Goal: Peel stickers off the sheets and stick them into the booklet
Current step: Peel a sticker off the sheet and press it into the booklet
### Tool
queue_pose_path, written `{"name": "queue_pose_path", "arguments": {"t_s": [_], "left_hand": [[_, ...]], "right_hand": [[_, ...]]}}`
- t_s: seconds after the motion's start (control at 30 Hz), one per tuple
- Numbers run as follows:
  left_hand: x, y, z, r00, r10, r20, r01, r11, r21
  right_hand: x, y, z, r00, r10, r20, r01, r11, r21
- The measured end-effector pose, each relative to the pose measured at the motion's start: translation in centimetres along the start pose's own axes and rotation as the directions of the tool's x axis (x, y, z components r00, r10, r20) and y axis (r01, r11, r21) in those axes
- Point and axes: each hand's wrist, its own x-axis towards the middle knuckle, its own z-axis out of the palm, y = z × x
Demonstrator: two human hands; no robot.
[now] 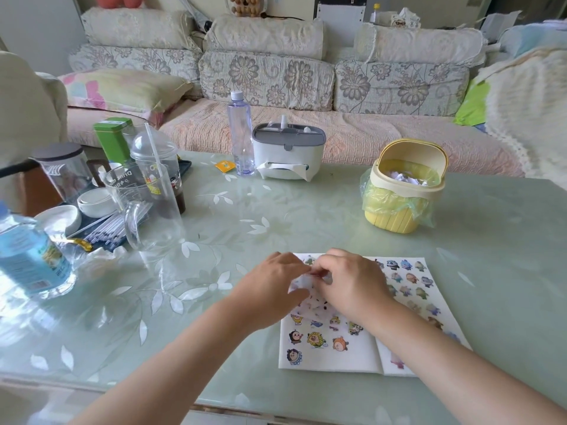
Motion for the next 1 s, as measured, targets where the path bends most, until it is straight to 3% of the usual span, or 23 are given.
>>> {"name": "queue_pose_path", "arguments": {"t_s": [0.1,0.3,0.5,0.57,0.63,0.67,0.73,0.77,0.83,1.0], "left_hand": [[-0.1,-0.6,0.5,0.995,-0.014,0.103,0.006,0.997,0.074],[0.0,-0.4,0.7,0.994,-0.040,0.104,0.022,0.986,0.165],[0.2,-0.2,0.0,0.994,-0.107,-0.023,0.109,0.976,0.187],[0.5,0.4,-0.4,0.981,-0.151,-0.120,0.161,0.984,0.080],[0.8,1.6,-1.0,0.950,-0.273,-0.150,0.245,0.953,-0.181],[1.0,2.3,-1.4,0.931,-0.354,-0.091,0.294,0.873,-0.389],[1.1,3.7,-2.1,0.896,-0.430,0.113,0.375,0.593,-0.713],[1.0,4.2,-2.3,0.887,-0.424,0.183,0.399,0.502,-0.767],[1.0,4.7,-2.5,0.881,-0.420,0.220,0.402,0.417,-0.815],[1.6,5.3,-2.6,0.872,-0.451,0.188,0.378,0.379,-0.845]], "right_hand": [[0.0,0.3,0.6,0.999,-0.037,0.018,0.038,0.999,-0.018],[-0.1,0.2,0.5,0.995,-0.067,0.080,0.068,0.998,-0.009],[0.1,0.7,-1.0,0.992,-0.093,-0.089,0.098,0.994,0.052],[0.1,0.8,-1.7,0.984,-0.090,-0.154,0.102,0.992,0.075],[0.0,0.9,-2.4,0.977,-0.087,-0.195,0.105,0.991,0.086],[0.0,0.9,-2.7,0.974,-0.085,-0.209,0.107,0.990,0.093],[-0.1,1.0,-3.1,0.967,-0.086,-0.242,0.115,0.987,0.108],[-0.2,1.1,-3.2,0.963,-0.087,-0.256,0.121,0.986,0.119],[-0.3,1.2,-3.5,0.958,-0.096,-0.271,0.138,0.980,0.141],[-0.6,2.1,-3.6,0.954,-0.087,-0.287,0.170,0.945,0.280]]}}
